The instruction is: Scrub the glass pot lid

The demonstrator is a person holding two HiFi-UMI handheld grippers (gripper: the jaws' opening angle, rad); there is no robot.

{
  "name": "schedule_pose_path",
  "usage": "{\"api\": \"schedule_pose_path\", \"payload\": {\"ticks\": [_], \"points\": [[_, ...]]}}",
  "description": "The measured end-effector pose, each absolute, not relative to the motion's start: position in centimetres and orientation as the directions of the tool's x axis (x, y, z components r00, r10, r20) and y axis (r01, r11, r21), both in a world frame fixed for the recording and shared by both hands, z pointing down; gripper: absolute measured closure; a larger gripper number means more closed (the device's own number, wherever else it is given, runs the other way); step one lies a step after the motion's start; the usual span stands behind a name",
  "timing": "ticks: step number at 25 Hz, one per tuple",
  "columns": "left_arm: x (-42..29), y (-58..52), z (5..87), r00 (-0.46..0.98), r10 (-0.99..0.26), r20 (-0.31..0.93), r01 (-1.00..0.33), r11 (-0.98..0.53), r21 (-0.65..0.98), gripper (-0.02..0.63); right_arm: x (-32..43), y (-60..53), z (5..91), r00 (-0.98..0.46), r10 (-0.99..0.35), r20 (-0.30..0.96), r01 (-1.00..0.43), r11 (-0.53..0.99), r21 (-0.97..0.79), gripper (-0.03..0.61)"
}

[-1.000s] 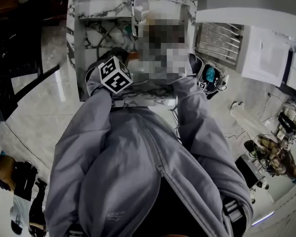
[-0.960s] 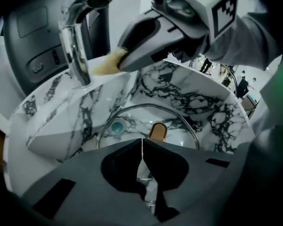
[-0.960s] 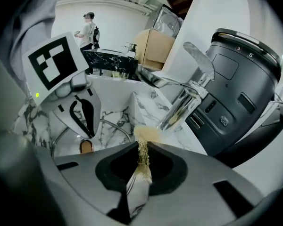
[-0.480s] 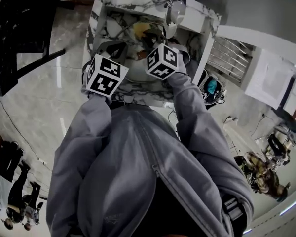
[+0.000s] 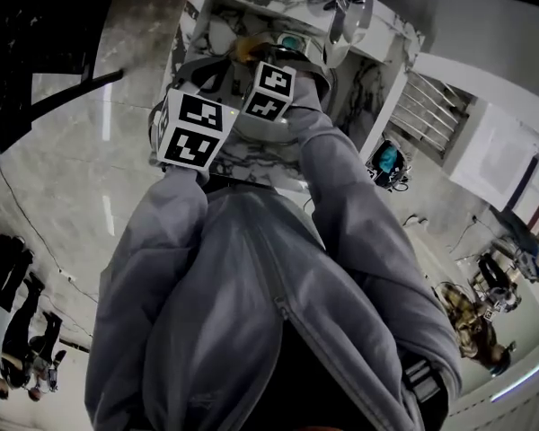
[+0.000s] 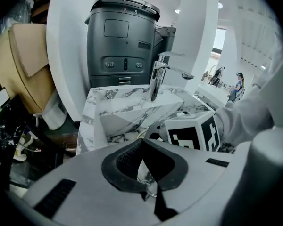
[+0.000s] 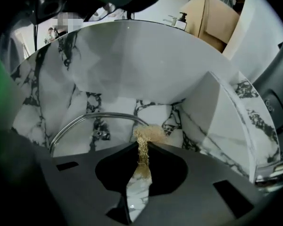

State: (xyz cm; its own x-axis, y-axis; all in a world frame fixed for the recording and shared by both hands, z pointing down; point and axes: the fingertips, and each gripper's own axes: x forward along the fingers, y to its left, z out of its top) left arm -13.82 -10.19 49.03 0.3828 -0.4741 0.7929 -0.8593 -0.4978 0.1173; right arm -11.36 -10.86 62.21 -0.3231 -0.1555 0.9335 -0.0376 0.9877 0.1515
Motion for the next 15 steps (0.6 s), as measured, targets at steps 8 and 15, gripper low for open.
{"api": "schedule_pose_path", "payload": {"ticks": [8,15], "points": [[-14.0,-9.7,48.4,0.393,-0.49,0.778,-0.861,-0.492,0.125,0.597,-12.1,-6.6,62.5,-0.26,-0.088,0.961,0.063,0.992,0.108,0.522],[-13.5,-8.5,48.1,0.396,-0.492,0.775,-0.856,-0.504,0.117,0.598,-11.5,-0.5,62.1,-0.235,0.047,0.971,0.089,0.996,-0.026,0.52]]}}
